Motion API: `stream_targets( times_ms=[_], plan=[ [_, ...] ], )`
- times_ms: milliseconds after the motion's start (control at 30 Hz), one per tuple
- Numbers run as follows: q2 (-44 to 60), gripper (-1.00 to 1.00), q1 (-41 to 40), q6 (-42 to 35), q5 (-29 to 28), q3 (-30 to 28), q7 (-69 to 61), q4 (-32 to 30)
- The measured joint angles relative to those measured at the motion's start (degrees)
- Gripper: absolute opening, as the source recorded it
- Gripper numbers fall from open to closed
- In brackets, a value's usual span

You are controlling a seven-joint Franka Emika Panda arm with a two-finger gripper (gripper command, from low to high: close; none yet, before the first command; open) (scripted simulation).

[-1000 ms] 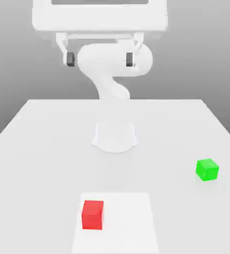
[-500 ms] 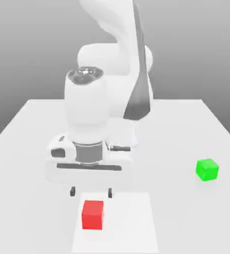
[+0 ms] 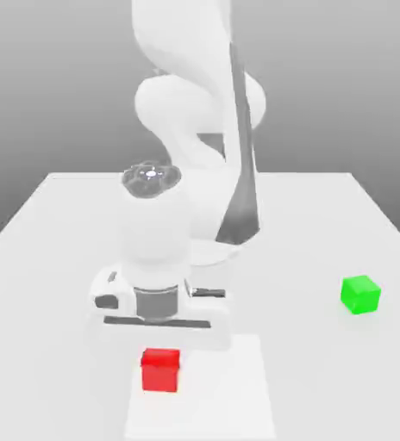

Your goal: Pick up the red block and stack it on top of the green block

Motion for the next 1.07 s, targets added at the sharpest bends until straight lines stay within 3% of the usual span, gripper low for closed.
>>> stream_targets(
  times_ms=[567, 900, 1067],
  plan=[
    [-16.47, -1.0, 38.82, -7.48, 6.43, 22.24, -21.5, -8.54],
    [-7.25, -1.0, 37.13, -1.11, -10.58, 24.05, -10.73, -8.2],
    [-2.96, -1.0, 36.65, 3.9, -12.59, 24.36, -9.31, -8.26]
  ],
)
